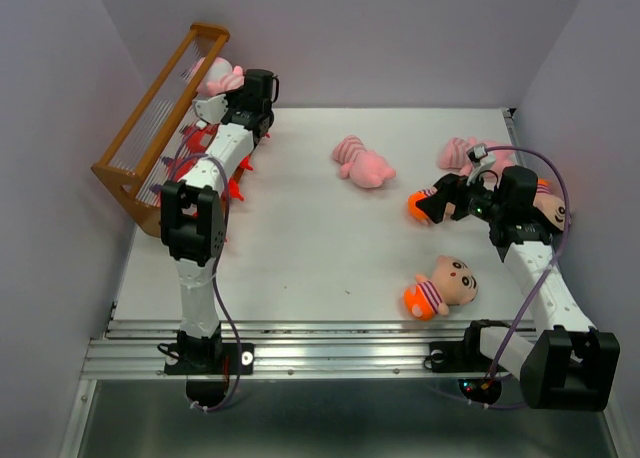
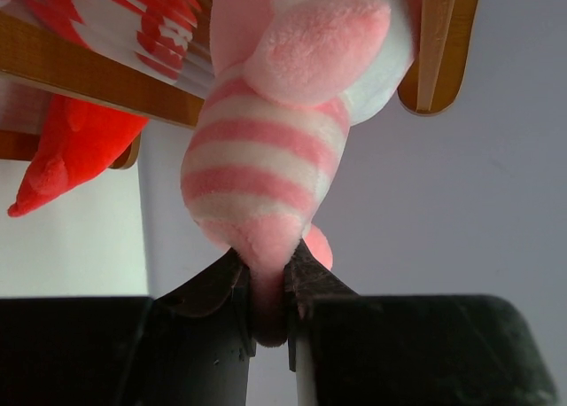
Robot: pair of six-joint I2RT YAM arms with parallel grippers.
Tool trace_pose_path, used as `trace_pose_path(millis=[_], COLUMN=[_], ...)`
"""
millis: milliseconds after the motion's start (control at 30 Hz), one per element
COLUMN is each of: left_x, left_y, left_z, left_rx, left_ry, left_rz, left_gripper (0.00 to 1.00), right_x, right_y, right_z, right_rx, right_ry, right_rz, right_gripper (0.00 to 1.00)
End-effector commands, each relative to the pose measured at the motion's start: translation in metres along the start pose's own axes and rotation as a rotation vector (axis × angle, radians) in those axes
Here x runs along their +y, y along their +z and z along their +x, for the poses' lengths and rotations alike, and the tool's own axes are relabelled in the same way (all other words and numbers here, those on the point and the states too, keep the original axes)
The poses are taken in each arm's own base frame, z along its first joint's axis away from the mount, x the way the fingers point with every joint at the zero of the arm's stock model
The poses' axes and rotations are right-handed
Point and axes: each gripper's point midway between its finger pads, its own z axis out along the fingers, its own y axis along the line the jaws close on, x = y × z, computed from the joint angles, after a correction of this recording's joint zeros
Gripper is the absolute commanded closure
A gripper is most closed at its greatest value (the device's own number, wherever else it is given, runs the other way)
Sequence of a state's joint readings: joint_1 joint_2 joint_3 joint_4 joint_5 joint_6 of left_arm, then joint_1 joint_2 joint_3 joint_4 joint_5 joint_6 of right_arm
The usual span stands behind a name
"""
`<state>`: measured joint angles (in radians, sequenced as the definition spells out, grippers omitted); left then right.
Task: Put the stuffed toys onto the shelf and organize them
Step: Place the stuffed toy onto shelf
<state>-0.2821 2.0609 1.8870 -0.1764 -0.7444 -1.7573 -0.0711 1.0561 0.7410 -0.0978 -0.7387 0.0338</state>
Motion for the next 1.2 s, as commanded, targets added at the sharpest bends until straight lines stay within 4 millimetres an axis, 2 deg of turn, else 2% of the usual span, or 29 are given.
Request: trace_pose_path(millis=[0, 500, 867, 1033, 1167], left_x=[-0.037, -0.023, -0.009, -0.003, 0.003], left_y=[0.0, 0.022, 0.03, 0.032, 0.032], left_z=[-0.013, -0.033, -0.03, -0.027, -0.027], left_rx=[-0.044, -0.074, -0.057, -0.045, -0.042], left_ry=[-0.102, -0.114, -0.128, -0.12, -0.12], left_rz=[0.083, 0.054, 0.031, 0.022, 0.013], left_gripper=[1.0, 1.0, 1.0, 0.87, 0.82], right_x=[0.001, -0.004, -0.004, -0.004, -0.007], right_y=[-0.002, -0.004, -0.004, -0.004, -0.005], right_z=[-0.025, -0.026, -0.025, -0.025, -0.026], right_rx=[-0.057, -0.061, -0.058, -0.059, -0.062], right_ry=[-0.055, -0.048, -0.042, -0.043, -0.04], right_rz=[0.001, 0.012, 0.012, 0.012, 0.02], right_gripper=[0.0, 0.0, 0.0, 0.0, 0.0])
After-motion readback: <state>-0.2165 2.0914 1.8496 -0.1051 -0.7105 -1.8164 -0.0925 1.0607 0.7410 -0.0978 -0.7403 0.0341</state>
